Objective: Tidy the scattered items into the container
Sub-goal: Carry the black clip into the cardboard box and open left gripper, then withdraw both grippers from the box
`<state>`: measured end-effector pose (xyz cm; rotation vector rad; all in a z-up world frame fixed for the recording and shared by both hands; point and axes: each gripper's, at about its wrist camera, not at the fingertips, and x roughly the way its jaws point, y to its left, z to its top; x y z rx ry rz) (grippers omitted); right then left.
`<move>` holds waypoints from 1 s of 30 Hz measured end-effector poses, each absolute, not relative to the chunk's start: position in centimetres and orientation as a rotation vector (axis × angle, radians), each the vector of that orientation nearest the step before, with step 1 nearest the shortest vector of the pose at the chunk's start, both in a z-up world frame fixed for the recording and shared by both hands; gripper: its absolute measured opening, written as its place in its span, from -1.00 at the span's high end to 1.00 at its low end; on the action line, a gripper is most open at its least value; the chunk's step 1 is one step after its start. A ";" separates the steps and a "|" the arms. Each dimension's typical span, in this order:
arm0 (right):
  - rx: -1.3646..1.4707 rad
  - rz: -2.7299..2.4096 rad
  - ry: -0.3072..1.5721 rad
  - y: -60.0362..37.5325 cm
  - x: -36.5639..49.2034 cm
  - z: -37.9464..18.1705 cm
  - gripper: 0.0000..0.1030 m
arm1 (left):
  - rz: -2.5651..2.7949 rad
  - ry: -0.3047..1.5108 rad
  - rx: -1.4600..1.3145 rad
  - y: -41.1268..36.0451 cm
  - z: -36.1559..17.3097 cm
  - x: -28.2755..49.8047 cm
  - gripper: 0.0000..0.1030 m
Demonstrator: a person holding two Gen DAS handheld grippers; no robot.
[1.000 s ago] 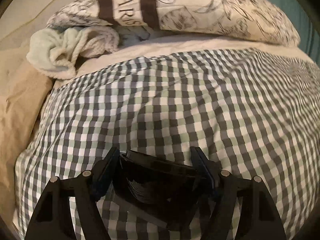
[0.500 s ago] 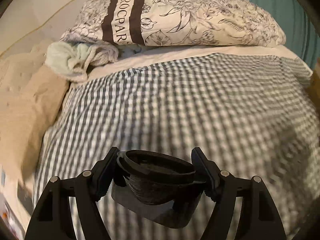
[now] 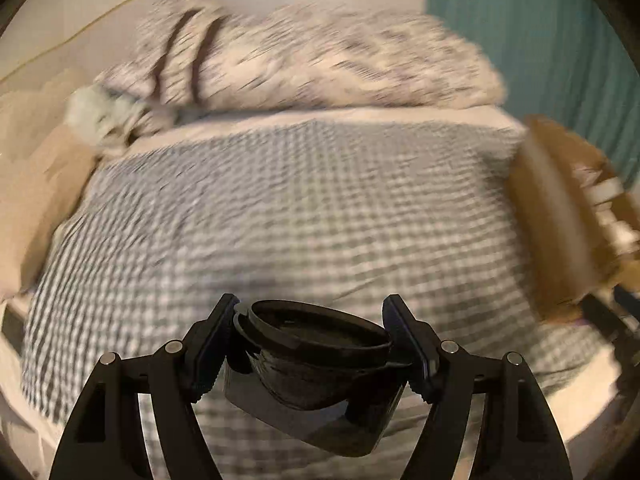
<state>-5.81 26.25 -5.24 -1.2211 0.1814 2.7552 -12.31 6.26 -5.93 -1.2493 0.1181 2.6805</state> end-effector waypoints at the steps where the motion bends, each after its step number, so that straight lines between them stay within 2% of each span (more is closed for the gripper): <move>1: -1.193 2.741 0.189 27.9 -4.9 -4.6 -0.69 | 2.658 0.131 -1.209 8.2 -4.7 -12.4 -0.47; 4: -1.125 2.691 0.187 32.0 -2.9 -3.8 -0.69 | 2.606 0.197 -1.068 14.3 -1.4 -12.5 -0.47; 8: -1.088 2.603 0.271 37.0 -0.7 -4.1 -0.69 | 2.456 0.180 -0.919 22.8 2.1 -13.1 -0.47; 15: -1.102 2.509 0.388 43.2 1.0 -5.6 -0.69 | 2.364 0.303 -0.950 33.6 0.1 -14.5 -0.49; 16: -1.100 2.507 0.394 43.4 1.0 -5.7 -0.69 | 2.371 0.331 -0.965 34.3 -0.4 -14.6 -0.60; 17: -1.095 2.512 0.400 43.7 1.1 -5.7 -0.69 | 2.394 0.354 -0.972 34.6 -0.6 -14.5 -0.86; 19: -1.093 2.519 0.407 44.1 1.3 -5.7 -0.69 | 2.451 0.377 -0.957 34.4 -0.7 -13.7 -1.00; 30: -1.013 2.604 0.397 41.3 2.8 -3.1 -0.69 | 2.626 0.354 -0.918 25.6 1.0 -8.9 -1.00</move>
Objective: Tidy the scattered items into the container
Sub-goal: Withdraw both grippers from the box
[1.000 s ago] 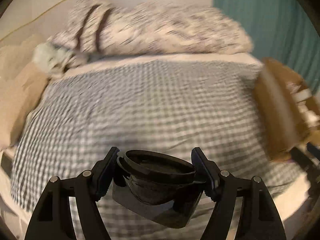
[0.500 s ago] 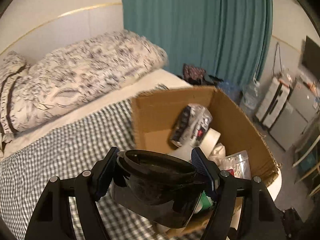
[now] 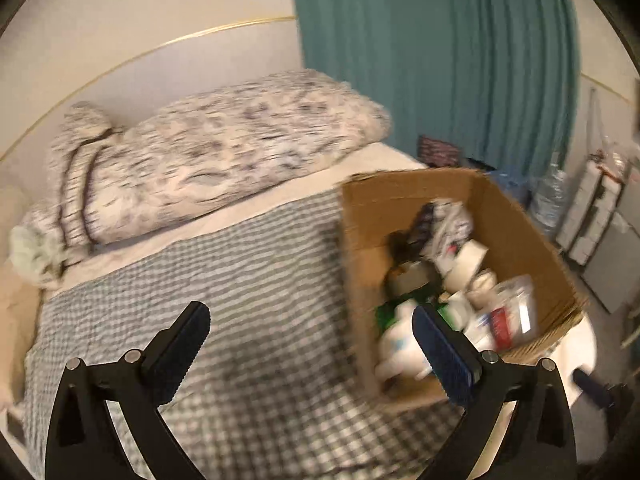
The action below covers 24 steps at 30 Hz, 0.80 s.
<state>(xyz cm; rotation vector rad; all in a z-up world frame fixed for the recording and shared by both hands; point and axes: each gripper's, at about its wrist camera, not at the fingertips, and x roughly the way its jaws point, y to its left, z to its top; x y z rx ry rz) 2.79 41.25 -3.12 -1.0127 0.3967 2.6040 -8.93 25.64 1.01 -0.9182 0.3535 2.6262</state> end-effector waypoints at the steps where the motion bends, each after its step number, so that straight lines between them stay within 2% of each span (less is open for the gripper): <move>1: -0.997 2.617 0.391 40.7 3.1 -2.6 -0.69 | 2.655 0.367 -0.921 24.7 0.8 -8.4 -1.00; 5: -0.963 2.648 0.351 38.4 3.6 -1.5 -0.76 | 2.849 0.366 -0.972 20.3 -1.5 -6.5 -1.00; 11: -0.956 2.711 0.290 34.8 3.6 -1.9 -0.78 | 2.789 0.197 -1.202 15.2 -5.1 -5.5 -1.00; 16: -0.922 2.805 0.234 32.0 3.1 -1.5 -0.90 | 2.881 0.205 -1.093 14.0 -4.0 -3.7 -1.00; 17: -0.918 2.820 0.228 31.6 2.9 -1.4 -0.99 | 2.878 0.213 -1.088 14.2 -3.9 -3.5 -1.00; 24: -0.926 2.805 0.161 30.6 1.8 -1.3 -0.99 | 2.869 0.255 -1.053 14.7 -3.2 -3.1 -1.00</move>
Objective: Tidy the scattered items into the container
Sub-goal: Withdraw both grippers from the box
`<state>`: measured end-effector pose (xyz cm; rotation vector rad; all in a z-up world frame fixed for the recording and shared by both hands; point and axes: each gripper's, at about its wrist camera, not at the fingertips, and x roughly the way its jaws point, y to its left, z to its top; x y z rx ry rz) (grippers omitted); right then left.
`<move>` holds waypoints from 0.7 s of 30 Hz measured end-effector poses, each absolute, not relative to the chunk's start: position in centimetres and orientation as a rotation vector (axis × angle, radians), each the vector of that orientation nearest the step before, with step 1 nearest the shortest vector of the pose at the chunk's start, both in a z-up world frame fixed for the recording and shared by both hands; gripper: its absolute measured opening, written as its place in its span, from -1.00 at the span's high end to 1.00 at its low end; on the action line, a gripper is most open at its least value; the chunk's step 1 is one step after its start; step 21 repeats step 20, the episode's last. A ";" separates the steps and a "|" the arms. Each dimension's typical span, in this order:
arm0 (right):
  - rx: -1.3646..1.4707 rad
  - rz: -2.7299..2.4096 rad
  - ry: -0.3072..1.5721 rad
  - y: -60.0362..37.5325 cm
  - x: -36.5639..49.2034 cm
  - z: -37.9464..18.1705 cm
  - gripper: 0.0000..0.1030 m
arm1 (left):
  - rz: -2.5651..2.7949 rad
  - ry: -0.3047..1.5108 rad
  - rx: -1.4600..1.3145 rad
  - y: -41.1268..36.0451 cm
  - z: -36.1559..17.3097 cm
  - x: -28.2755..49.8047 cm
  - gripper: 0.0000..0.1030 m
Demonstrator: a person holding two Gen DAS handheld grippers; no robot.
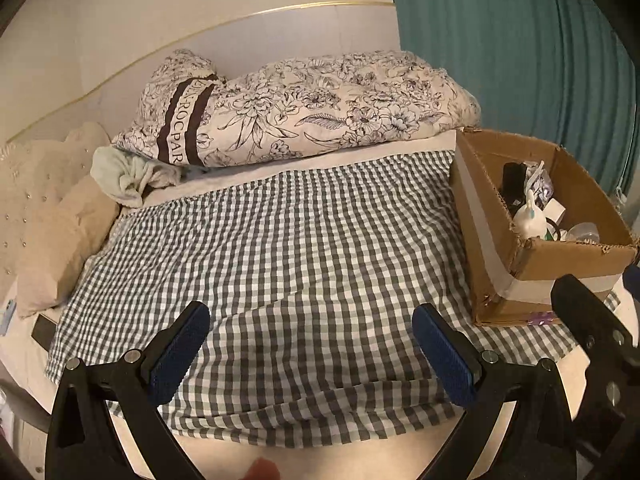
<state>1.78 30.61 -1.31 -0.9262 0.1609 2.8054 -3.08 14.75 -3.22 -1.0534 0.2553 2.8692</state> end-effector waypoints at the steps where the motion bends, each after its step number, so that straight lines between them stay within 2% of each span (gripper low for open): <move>1: -0.922 2.793 0.150 30.6 1.7 -1.3 -0.99 | 2.866 0.248 -1.057 14.7 -3.2 -3.2 -1.00; 10: -0.909 2.759 0.149 31.5 1.1 -1.1 -0.99 | 2.878 0.228 -1.106 13.7 -4.0 -4.4 -1.00; 21: -0.946 2.757 0.161 31.0 1.1 -2.0 -0.99 | 2.968 0.181 -1.030 12.1 -4.0 -3.4 -1.00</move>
